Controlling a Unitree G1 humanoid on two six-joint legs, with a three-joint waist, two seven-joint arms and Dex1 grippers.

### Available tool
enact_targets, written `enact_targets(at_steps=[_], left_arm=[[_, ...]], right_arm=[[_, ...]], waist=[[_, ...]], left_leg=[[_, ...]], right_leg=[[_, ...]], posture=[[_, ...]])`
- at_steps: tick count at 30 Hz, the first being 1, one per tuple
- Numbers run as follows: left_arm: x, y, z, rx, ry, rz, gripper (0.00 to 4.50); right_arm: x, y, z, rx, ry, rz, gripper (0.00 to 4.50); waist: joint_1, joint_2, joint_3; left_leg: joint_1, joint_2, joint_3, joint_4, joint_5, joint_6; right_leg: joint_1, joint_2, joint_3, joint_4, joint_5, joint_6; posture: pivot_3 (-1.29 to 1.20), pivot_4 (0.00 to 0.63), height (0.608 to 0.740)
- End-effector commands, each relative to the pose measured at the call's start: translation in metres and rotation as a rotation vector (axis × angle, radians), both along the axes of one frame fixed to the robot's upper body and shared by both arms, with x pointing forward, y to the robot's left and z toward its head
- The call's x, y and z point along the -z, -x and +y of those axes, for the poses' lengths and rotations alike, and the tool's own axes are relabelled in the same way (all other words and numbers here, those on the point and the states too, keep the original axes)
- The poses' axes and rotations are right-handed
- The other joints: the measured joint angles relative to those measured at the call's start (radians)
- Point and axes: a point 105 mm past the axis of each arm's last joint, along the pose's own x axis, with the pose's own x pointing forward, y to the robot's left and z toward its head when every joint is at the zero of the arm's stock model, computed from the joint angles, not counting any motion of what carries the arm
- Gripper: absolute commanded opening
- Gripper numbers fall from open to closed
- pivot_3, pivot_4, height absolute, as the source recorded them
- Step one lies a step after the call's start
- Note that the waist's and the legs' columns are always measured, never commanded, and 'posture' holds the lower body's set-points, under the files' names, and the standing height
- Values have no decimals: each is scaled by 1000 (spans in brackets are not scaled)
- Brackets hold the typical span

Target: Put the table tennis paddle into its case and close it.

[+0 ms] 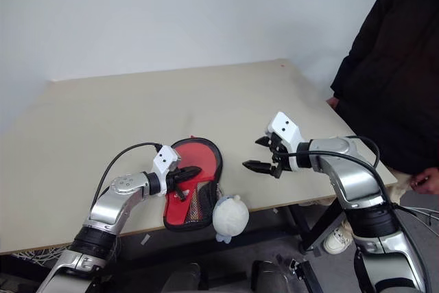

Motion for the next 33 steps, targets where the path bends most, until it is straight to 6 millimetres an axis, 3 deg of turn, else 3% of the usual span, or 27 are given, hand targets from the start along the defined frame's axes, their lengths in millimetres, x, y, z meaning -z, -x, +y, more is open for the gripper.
enact_targets(at_steps=[1,2,3,4,6,7,8,9,10,11,13,14,15,17,29,33], left_arm=[[18,8,5,-2,-21,74,0],[18,8,4,0,-26,74,0],[18,8,4,0,-29,73,0],[18,7,4,-4,-35,66,0],[17,5,3,-11,-37,58,0],[17,4,3,-14,-34,57,0],[16,4,2,-18,-29,55,0],[15,3,2,-23,-23,54,0],[14,2,2,-27,-19,53,0],[12,1,2,-29,-17,50,0],[10,0,2,-34,-15,44,0],[10,-1,3,-38,-14,41,0],[10,-1,3,-40,-14,40,0],[10,-2,4,-46,-15,39,0],[9,-1,7,-58,-19,36,0],[8,-2,7,-61,-18,33,0]], right_arm=[[-7,20,5,-102,-7,-17,4224],[-3,23,6,-115,-1,-8,4224],[-1,26,6,-124,3,-5,4224],[1,27,8,-130,7,-1,4224],[6,29,11,-136,9,6,4224],[7,30,12,-140,8,13,4224],[9,31,14,-146,8,17,4224],[11,32,15,-149,9,22,4224],[13,33,16,-154,9,29,4224],[15,35,18,-165,8,36,4224],[18,37,21,-184,14,42,4224],[20,38,23,-192,17,45,4224],[22,38,24,-197,18,46,4224],[26,40,28,-214,15,61,4224],[47,56,35,-296,56,134,4224],[55,64,32,-327,82,163,3407]], waist=[[20,-26,10],[30,-24,11],[30,-22,12],[28,-17,14],[20,1,14],[15,6,16],[0,22,12],[-2,17,10],[-2,8,10],[-2,-7,11],[3,-14,17],[7,-12,17],[7,-12,17],[7,-12,17],[32,-13,17],[36,-13,17]], left_leg=[[19,-17,17,-8,2,3],[24,-39,14,-9,2,2],[34,-42,8,-3,0,-1],[35,-42,1,2,-3,-6],[36,-44,-22,32,-8,-14],[32,-50,-39,37,-9,-14],[30,-56,-48,38,-10,-14],[20,-56,-65,33,-11,-12],[14,-51,-69,21,-11,-10],[13,-60,-63,16,-9,-8],[27,-92,-59,10,-9,-6],[30,-91,-55,7,-9,-6],[30,-97,-45,2,-9,-7],[30,-98,-51,-5,-9,-7],[32,-104,-64,7,-5,0],[32,-104,-64,8,-4,0]], right_leg=[[3,-1,39,30,-71,-6],[5,-1,41,31,-77,-9],[7,-3,39,28,-78,-11],[9,-6,30,28,-78,-11],[14,-22,-6,27,-78,-11],[22,-28,-23,24,-78,-11],[29,-34,-41,17,-77,-9],[38,-31,-57,-10,-67,5],[30,-34,-51,-9,-66,10],[28,-33,-31,0,-70,17],[28,-24,29,19,-70,15],[29,-20,36,15,-70,15],[29,-17,34,6,-70,14],[32,-17,25,-7,-70,15],[34,-13,24,-5,-69,16],[33,-13,25,-6,-69,16]], posture=[[0,0,725],[0,0,725],[0,0,725],[0,0,725],[0,0,725],[0,0,725],[0,0,725],[0,0,725],[0,0,725],[0,0,725],[0,0,725],[0,0,725],[0,0,725],[0,0,725],[0,0,725],[0,0,725]])
